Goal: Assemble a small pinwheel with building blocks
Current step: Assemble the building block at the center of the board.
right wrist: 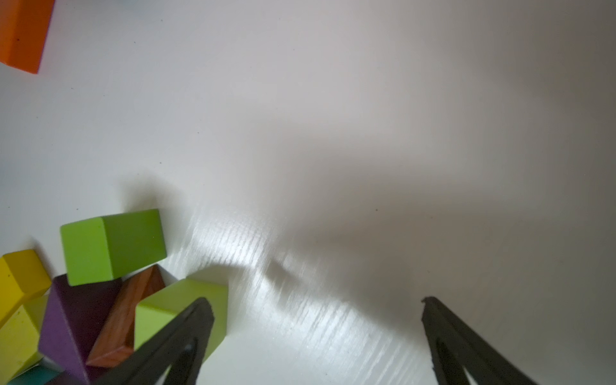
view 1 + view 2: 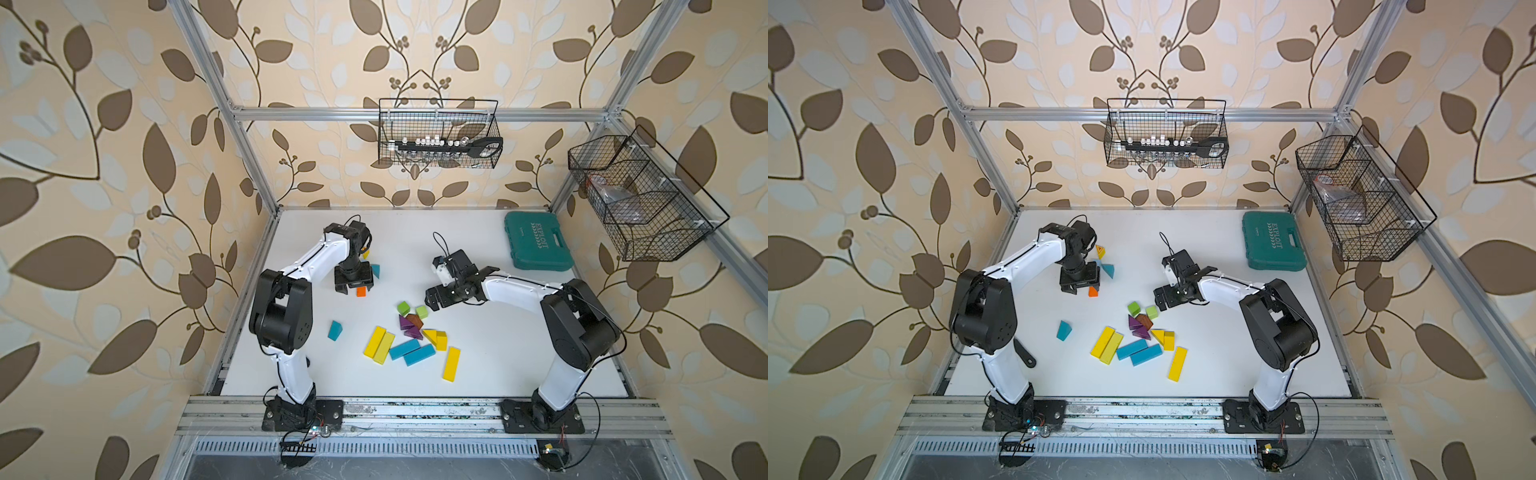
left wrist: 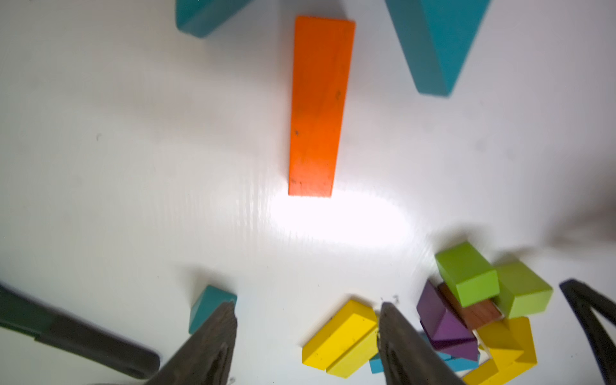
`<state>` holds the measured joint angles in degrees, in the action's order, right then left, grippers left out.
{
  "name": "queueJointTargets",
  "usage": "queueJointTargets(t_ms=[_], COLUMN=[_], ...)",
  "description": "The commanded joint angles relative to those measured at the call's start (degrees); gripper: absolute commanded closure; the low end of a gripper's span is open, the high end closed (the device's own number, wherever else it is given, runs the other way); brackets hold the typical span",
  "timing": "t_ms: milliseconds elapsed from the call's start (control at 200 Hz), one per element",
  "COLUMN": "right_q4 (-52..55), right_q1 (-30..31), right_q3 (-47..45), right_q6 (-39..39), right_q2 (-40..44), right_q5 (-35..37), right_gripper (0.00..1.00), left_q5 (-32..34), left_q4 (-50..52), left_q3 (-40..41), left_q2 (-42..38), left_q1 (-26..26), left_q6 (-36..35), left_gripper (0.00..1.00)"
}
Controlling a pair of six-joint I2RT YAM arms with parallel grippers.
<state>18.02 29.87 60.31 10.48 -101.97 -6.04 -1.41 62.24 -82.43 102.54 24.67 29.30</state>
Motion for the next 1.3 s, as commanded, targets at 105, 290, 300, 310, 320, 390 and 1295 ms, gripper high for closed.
queueJointTargets(t_ms=[105,290,300,310,320,390,1295], right_q4=[0.05,0.04,0.07,0.02,0.0,0.0,0.14], right_q1=[-0.16,-0.18,-0.21,-0.17,-0.16,-0.18,-0.16], right_q3=[-0.71,-0.73,-0.68,-0.71,-0.66,-0.7,-0.37], right_q6=[0.41,0.51,0.51,0.51,0.51,0.51,0.33], right_q2=[2.66,2.37,2.34,2.38,2.32,2.31,0.85], right_q5=[0.21,0.07,0.02,-0.01,-0.06,-0.12,-0.12], right_gripper=[0.0,0.01,0.0,0.0,0.0,0.0,0.0], left_q5=[3.94,3.05,2.9,2.77,2.67,2.45,6.09], left_q4=[3.12,0.68,0.51,0.41,0.25,-0.25,-3.55], left_q3=[8.31,12.91,12.98,13.04,13.01,12.83,15.62], left_q2=[-2.87,-2.91,-2.84,-2.76,-2.58,-1.62,5.8], left_q1=[11.6,14.37,14.47,14.56,14.67,15.3,16.66], left_q6=[7.28,8.64,8.58,8.54,8.5,8.08,9.49], left_gripper=[0.35,0.38,0.38,0.39,0.39,0.41,0.64])
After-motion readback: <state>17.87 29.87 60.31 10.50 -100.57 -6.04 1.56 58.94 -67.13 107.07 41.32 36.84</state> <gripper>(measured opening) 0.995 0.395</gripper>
